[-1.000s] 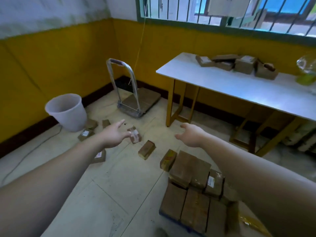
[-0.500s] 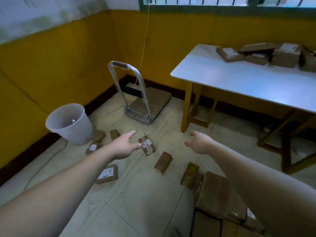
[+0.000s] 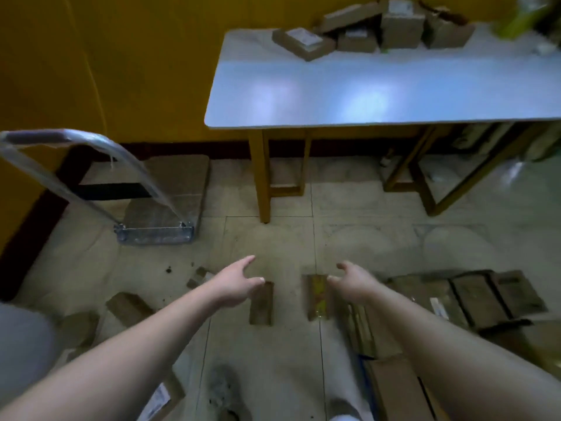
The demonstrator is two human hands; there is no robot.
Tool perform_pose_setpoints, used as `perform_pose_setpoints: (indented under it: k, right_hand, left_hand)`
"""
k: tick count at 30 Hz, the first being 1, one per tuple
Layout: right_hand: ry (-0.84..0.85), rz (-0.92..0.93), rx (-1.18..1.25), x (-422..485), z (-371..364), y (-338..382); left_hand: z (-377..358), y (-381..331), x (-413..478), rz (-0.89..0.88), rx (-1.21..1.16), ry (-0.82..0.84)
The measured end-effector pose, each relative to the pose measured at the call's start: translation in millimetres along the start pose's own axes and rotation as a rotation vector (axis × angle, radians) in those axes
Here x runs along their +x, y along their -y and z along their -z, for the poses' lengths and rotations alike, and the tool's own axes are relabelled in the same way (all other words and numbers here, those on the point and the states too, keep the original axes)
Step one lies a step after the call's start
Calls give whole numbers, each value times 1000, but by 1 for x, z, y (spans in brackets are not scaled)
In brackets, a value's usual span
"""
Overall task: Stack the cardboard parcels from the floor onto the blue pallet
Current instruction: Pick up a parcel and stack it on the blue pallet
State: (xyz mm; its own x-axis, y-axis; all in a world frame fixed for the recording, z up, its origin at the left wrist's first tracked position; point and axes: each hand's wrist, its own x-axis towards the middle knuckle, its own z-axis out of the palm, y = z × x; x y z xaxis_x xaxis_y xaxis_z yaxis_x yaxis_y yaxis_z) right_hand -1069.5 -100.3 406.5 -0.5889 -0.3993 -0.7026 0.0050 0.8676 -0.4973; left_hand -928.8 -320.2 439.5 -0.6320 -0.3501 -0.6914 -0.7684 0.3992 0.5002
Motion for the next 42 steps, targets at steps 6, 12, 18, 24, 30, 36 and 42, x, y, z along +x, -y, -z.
perform_pose_setpoints:
  k: [6,12,18,24,30,36,42]
  right_hand:
    - [-75,-196,62,78,-74,-33]
    - [-73,-263,105,195,-139,-102]
    - [-188,-232,33,319,-199,-193]
    - [-166,-371,108,410,-253,-267]
    - [-199,-419,500,438,-273,-295]
    - [-203,-304,683,378,-262,-249]
    - [-181,-196,715,262,-200,-141]
  left_hand:
    - [-37,39,122,34,-23,104]
    - [-147,90,256,151,-39,186]
    - [-269,130,394,77,20,215]
    - [-359,154,481,141,-236,269]
    - [-393,162,509,280,-506,324]
    - [-334,162,445,141,-463,265]
    - [-226,116,319,45,-600,183]
